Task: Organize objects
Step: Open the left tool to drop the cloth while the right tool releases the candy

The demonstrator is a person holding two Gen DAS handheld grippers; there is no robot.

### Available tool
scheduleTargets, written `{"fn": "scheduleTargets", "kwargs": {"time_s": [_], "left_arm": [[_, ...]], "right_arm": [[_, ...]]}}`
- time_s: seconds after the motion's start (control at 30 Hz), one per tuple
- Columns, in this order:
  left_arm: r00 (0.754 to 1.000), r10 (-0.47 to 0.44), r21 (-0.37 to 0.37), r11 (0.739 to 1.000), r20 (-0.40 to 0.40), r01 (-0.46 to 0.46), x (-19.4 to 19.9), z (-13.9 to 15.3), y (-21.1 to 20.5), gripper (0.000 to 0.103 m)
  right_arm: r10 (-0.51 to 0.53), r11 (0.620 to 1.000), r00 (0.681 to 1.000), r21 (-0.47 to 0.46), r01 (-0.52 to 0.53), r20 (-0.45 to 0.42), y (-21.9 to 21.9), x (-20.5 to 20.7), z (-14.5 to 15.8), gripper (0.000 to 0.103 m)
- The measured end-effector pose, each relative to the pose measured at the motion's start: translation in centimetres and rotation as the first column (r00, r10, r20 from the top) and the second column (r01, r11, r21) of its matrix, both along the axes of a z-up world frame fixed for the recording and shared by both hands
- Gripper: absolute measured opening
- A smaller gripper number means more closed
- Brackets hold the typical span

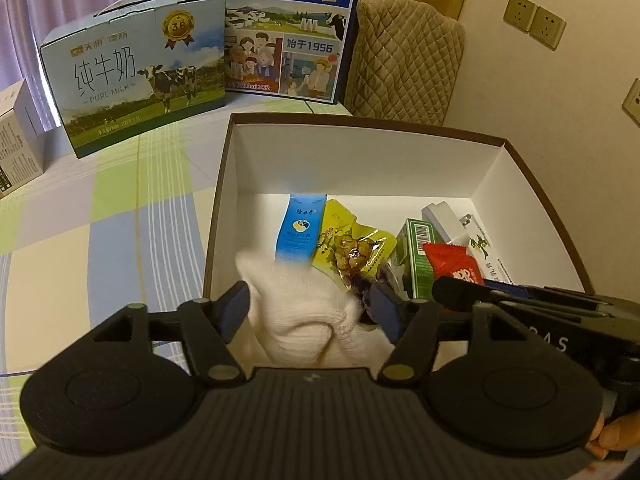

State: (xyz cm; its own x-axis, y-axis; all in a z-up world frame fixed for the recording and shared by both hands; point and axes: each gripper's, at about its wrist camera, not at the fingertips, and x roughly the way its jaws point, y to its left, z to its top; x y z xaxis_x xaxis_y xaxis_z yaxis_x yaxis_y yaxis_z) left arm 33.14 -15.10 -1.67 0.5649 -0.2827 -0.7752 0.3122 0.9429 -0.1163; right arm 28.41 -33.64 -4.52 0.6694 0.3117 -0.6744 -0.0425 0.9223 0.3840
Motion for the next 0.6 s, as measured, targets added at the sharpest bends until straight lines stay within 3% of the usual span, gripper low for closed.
{"fn": "scheduleTargets", "kwargs": {"time_s": [0.5, 0.6], "left_arm": [[0.999, 0.014, 0.018, 1.000, 0.035, -0.015, -1.0, 1.2, 1.5, 0.074], [0.999, 0.023, 0.013, 1.000, 0.034, -0.023, -1.2, 1.3, 2.0, 0.077]], "right_arm": [[0.069, 0.996, 0.998, 0.061, -0.069, -0.005, 1.4, 0.4, -1.2, 0.024], [0.040, 0.996, 0.999, 0.075, -0.039, -0.012, 1.1, 0.5, -1.4, 0.043]]}}
